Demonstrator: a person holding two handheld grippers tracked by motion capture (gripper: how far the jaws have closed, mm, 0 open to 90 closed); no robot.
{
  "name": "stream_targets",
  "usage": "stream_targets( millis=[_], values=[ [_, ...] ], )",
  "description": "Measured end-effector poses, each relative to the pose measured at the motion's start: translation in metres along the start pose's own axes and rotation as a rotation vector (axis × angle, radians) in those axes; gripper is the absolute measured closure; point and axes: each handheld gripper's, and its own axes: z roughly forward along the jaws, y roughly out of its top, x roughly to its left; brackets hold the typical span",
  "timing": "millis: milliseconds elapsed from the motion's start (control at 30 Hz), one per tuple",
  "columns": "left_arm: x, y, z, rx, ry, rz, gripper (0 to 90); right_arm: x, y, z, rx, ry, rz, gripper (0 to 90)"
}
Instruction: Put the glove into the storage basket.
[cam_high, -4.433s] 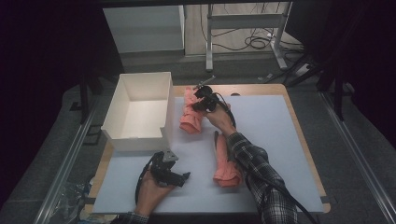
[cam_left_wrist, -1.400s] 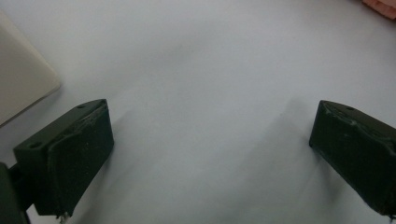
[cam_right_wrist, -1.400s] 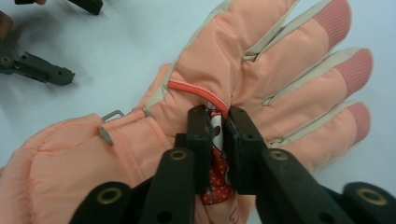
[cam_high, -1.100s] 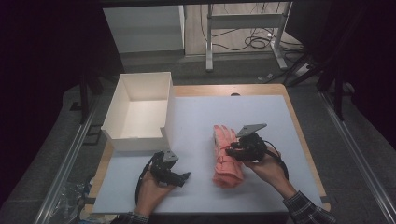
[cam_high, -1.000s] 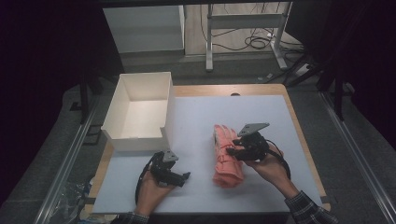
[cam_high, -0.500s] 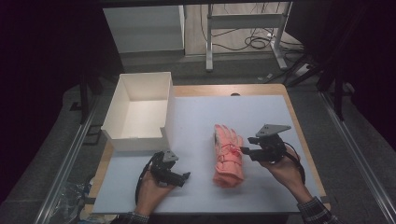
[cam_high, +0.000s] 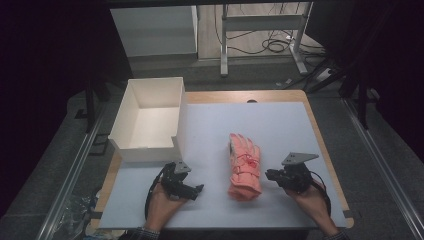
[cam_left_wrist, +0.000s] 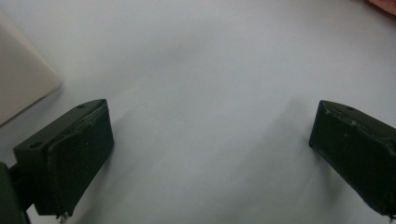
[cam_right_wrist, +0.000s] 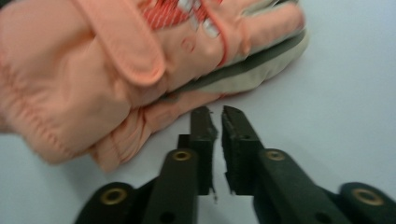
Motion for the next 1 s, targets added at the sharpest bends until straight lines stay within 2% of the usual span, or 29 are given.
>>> stream_targets(
  millis=[100, 333, 467, 1000],
  values=[
    [0.000, 0.000, 0.000, 0.000, 0.000, 0.000, 0.0, 0.008, -0.012, 0.003, -0.002, 0.024, 0.001, 89.0],
    [0.000, 0.000, 0.000, 0.001, -0.001, 0.000, 0.0, 0.023, -0.022, 0.007, 0.017, 0.064, -0.019, 89.0],
    [0.000, 0.000, 0.000, 0.001, -0.001, 0.000, 0.0, 0.029, -0.023, 0.014, 0.026, 0.095, -0.019, 89.0],
    [0.000, 0.000, 0.000, 0.002, -0.001, 0.001, 0.0, 0.042, -0.014, 0.038, 0.036, 0.126, -0.037, 88.8]
  ],
)
